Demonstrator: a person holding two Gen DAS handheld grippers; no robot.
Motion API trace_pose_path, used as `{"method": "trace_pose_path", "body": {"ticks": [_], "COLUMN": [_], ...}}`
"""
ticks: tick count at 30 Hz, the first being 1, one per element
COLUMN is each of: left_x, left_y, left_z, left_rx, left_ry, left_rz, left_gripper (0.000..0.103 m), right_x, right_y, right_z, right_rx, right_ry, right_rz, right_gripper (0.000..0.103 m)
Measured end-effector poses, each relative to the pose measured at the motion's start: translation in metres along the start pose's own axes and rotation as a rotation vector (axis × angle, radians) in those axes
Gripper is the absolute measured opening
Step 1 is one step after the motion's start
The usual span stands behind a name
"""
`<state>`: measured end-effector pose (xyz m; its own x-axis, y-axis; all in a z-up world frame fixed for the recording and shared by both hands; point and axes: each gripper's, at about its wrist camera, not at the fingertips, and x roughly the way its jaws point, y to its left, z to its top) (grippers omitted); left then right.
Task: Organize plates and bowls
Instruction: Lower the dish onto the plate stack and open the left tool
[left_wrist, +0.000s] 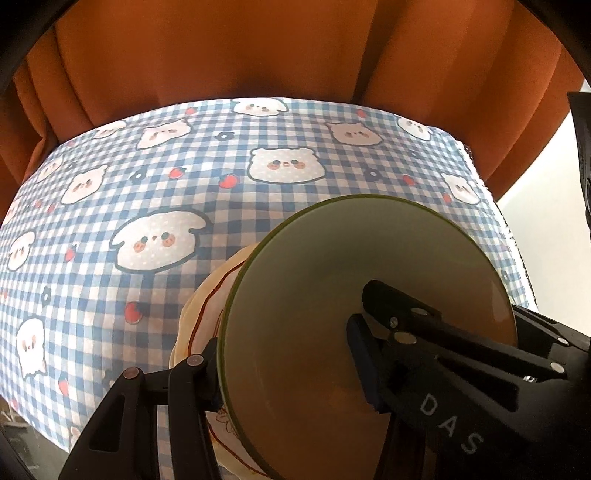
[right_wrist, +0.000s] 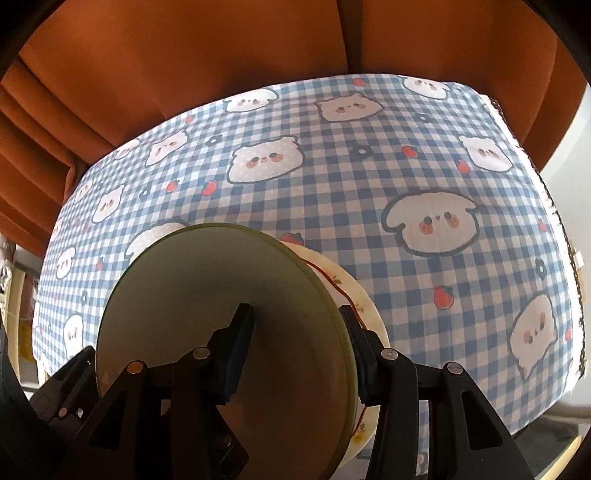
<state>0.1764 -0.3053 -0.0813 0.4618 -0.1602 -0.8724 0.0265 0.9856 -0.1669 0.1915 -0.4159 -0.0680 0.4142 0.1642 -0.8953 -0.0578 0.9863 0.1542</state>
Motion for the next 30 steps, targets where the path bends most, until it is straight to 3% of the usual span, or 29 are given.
{"method": "trace_pose_path", "body": {"ticks": [6,9,12,23,30], "left_x": [-0.004,-0.013,-0.026,-0.091,-0.132], "left_y": [-0.003,0.003,0.007,0.034,0.061], "left_z": [-0.008,-0.013,-0.019,-0.048,-0.080], "left_rx": [-0.015,-0.044,-0.036,0.054,0.107], "left_ry": [-0.011,-0.029,-0.070,-0.241,-0.322], "left_rz": [0.088,0.112,0.126,0.111,0.120], "left_gripper": [0.069,0.074,0.077,0.085,0.098], "right_x": [-0.005,-0.016,-0.028,-0.087,-0.117], "right_y": [0.000,-0.002,0.001,0.031,0.062], "right_z": [-0.008,-0.014,-0.021,-0.062,-0.101], "right_rx": [-0.048,-0.058,-0.066,-0.018,0.038], "right_ry": [-0.028,-0.054,-0.098,-0.286,-0.372], "right_rz": [0.004,0.001,-0.022,-0.155,-0.217], "right_gripper": [0.052,0.063,0.066,0.075,0.080]}}
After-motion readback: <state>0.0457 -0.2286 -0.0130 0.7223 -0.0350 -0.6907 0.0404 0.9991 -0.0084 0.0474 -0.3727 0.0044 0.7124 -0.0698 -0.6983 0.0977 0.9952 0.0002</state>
